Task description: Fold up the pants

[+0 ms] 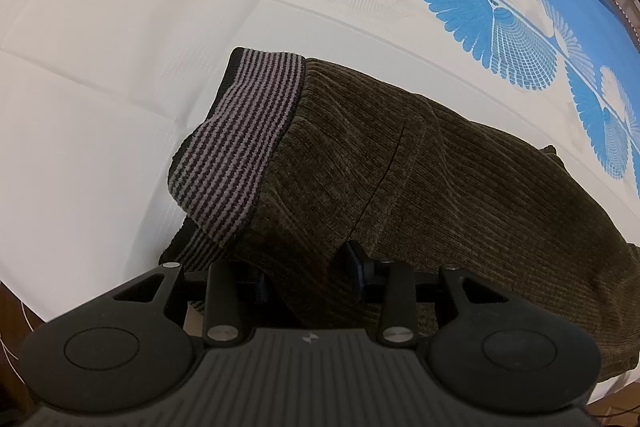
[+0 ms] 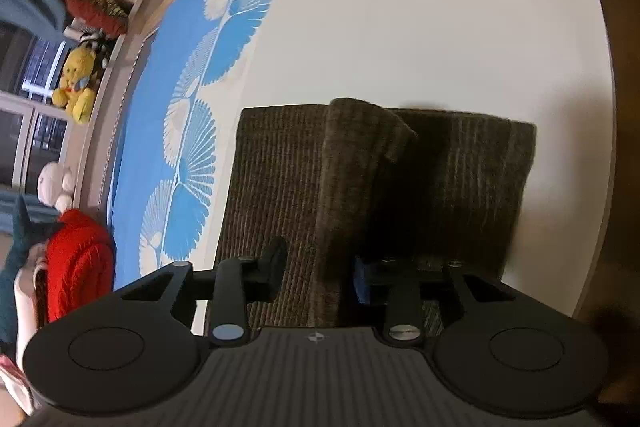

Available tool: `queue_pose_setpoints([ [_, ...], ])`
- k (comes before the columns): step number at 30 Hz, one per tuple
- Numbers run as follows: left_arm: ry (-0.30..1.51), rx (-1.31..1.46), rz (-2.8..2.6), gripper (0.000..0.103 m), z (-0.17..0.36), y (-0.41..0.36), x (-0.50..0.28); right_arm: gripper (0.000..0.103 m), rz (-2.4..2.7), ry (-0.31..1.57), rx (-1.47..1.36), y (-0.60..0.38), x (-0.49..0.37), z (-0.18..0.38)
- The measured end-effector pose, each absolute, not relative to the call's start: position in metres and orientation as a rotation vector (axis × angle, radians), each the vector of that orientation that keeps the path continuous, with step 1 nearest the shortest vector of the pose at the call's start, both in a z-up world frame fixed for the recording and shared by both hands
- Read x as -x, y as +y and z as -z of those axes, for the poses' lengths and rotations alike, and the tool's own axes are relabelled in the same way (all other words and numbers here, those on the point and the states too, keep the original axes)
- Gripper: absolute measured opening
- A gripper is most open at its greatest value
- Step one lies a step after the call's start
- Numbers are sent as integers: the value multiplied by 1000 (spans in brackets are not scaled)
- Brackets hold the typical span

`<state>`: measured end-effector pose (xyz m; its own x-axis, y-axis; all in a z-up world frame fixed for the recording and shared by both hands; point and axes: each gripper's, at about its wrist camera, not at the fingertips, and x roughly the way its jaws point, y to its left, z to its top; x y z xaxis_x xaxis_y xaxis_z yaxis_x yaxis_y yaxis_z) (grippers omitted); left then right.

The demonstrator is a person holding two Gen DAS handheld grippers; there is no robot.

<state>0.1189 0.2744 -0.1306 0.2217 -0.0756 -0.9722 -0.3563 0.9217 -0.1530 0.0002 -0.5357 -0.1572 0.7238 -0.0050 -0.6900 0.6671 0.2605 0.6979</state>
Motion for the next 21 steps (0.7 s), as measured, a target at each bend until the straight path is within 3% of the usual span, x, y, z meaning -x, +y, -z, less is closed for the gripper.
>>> queue_pose_setpoints([
  [3,1342,378,-199,42,130,274,-119,30,497,646,-1222,-534,1,155],
  [6,1341,379,-197,42,130,274,-119,12,504,644,-1193,-533,9,151],
  [21,1341,378,-193,42,130,276,-118,9,663,668,-928,-527,15,130],
])
